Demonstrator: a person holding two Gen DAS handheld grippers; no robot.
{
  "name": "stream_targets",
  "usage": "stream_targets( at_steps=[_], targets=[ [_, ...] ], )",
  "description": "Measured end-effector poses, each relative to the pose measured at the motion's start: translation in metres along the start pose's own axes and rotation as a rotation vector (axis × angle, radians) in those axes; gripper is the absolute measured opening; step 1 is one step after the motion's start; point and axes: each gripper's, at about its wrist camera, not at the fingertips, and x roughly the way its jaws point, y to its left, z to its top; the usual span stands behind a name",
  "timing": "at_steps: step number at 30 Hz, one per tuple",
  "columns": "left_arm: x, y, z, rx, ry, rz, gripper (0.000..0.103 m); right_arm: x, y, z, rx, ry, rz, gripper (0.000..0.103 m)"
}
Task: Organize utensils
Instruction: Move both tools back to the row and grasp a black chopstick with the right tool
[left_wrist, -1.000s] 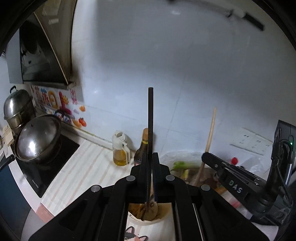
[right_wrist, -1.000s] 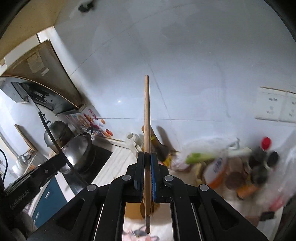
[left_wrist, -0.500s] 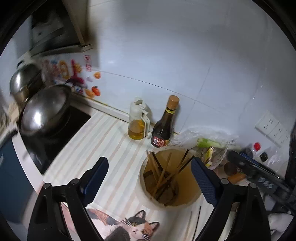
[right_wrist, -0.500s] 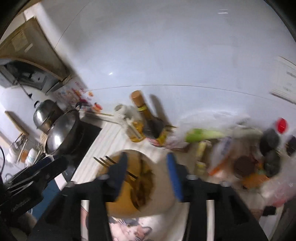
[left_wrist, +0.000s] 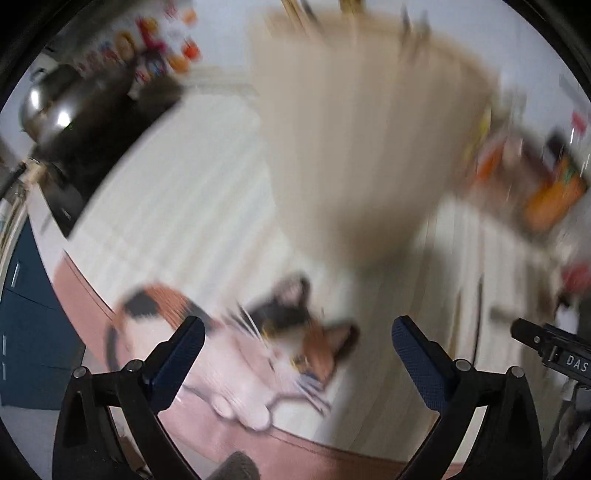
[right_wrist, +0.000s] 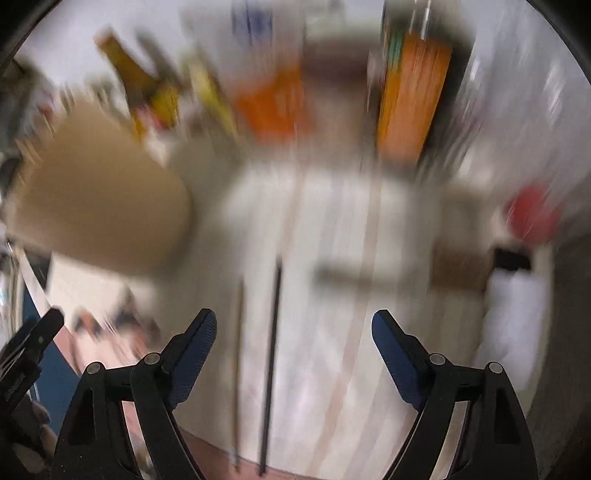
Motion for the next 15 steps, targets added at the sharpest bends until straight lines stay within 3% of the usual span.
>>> stream_targets(
  at_steps=[2, 4, 9, 13, 15],
  targets=[
    [0.015, -0.010, -0.010, 0.038, 0.022, 0.049, 0.103, 0.026, 0.004, -0.012, -0.012, 0.056, 0.002, 0.068],
    [0.025, -0.015, -0.018, 0.056, 0.047, 0.064, 0.103, 0.043, 0.011, -0.021, -0.042, 0.081, -0.007, 0.065],
    [0.031, -0.024, -0.023, 0.069, 0.070, 0.059, 0.103, 0.048, 0.031, -0.029, -0.121, 0.033, -0.136, 0.054],
    [0.025, -0.039, -0.026, 0.095, 0.067, 0.051, 0.103, 0.045, 0.023, -0.036, -0.156, 0.020, -0.184, 0.008],
    [0.021, -0.052, -0.029, 0.117, 0.063, 0.031, 0.103, 0.041, 0.002, -0.041, -0.134, 0.038, -0.181, 0.005]
  ],
)
